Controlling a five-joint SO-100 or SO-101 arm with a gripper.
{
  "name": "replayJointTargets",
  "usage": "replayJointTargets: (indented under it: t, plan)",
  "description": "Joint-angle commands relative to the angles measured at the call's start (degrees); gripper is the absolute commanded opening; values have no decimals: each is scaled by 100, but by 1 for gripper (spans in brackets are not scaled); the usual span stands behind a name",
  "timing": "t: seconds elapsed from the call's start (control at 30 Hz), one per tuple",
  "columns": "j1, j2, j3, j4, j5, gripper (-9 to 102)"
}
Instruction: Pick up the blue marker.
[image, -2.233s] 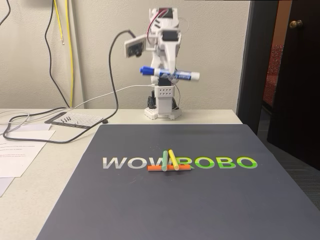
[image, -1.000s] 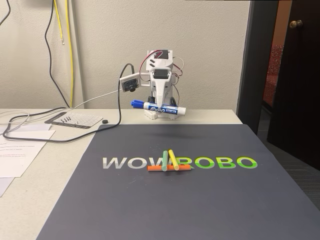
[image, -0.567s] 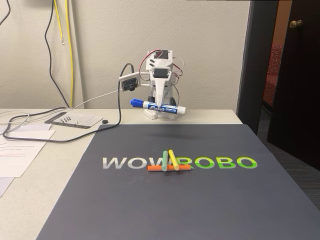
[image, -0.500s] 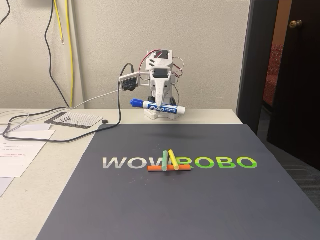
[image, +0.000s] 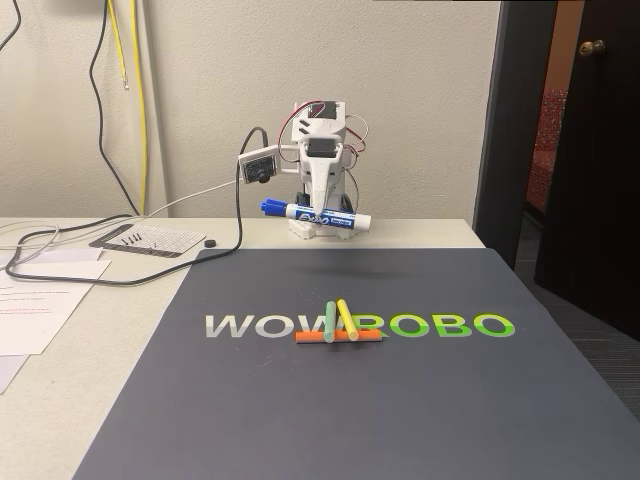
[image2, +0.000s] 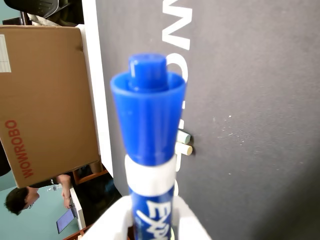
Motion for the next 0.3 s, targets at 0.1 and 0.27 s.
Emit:
replayJointTargets:
  t: [0.1, 0.27]
  plan:
    - [0, 325, -26, -97, -18, 0]
    - [0, 325, -26, -97, -9, 0]
